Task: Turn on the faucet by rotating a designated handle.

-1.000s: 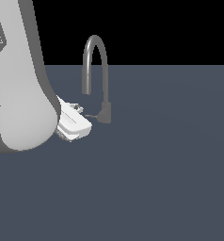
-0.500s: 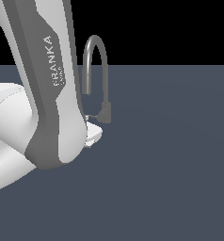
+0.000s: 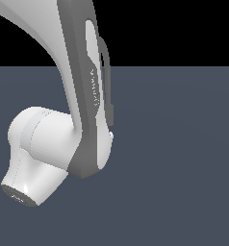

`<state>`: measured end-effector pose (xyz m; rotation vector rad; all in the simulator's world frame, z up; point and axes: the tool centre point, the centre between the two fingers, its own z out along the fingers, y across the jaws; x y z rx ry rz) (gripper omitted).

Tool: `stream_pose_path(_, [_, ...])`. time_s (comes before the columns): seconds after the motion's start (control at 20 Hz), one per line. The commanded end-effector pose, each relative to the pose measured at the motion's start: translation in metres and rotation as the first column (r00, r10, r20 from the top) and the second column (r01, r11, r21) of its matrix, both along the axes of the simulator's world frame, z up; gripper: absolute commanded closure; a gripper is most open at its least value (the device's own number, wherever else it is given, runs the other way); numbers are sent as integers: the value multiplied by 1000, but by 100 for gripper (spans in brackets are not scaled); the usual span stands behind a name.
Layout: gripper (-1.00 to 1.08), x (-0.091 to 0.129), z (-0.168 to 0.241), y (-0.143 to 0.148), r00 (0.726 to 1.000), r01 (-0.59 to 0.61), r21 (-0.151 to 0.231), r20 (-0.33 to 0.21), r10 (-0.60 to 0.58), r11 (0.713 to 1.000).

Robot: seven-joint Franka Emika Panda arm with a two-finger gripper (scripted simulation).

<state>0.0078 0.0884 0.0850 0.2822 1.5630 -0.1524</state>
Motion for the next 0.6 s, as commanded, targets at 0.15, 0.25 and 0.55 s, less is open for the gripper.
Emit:
stream_pose_path(0.15, [108, 6, -10, -5, 999, -47, -53, -4, 47, 997])
stream_pose_path(0.25, [108, 8, -12, -7, 998, -58, -65, -5, 57, 996])
stream_pose_path(0.55, [108, 10, -15, -9, 997, -71, -80, -7, 70, 994])
